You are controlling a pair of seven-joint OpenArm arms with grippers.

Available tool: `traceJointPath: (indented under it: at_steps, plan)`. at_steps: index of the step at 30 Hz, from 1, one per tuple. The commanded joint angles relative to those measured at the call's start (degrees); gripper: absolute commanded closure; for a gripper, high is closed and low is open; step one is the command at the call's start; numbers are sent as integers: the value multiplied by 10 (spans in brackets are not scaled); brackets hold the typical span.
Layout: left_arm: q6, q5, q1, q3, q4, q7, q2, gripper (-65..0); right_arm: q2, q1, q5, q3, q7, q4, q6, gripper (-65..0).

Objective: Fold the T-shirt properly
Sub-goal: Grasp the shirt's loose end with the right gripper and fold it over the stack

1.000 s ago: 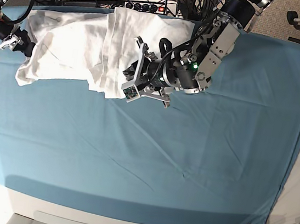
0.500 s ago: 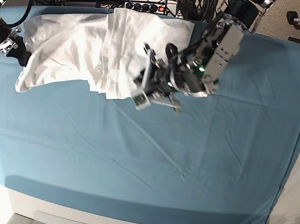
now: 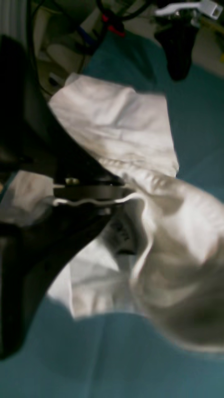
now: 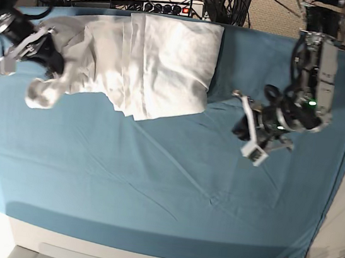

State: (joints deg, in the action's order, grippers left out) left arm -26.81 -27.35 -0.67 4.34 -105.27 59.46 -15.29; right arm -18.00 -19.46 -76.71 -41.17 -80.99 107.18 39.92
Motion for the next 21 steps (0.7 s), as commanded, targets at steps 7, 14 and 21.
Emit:
traceJointPath:
  at_steps: [7,14,21]
  plan:
    - [-17,-48,7,78,-12,-7,-44,-102,97,-18,-14,-4,10,79,1,0]
    - [-18,-73,8,127,-12,-7,-73,-102,152,-18,4,84,10,88,1,0]
    - [-18,-74,9,128,-11,-7,-76,-102,179,-7,151,229,84,88,1,0]
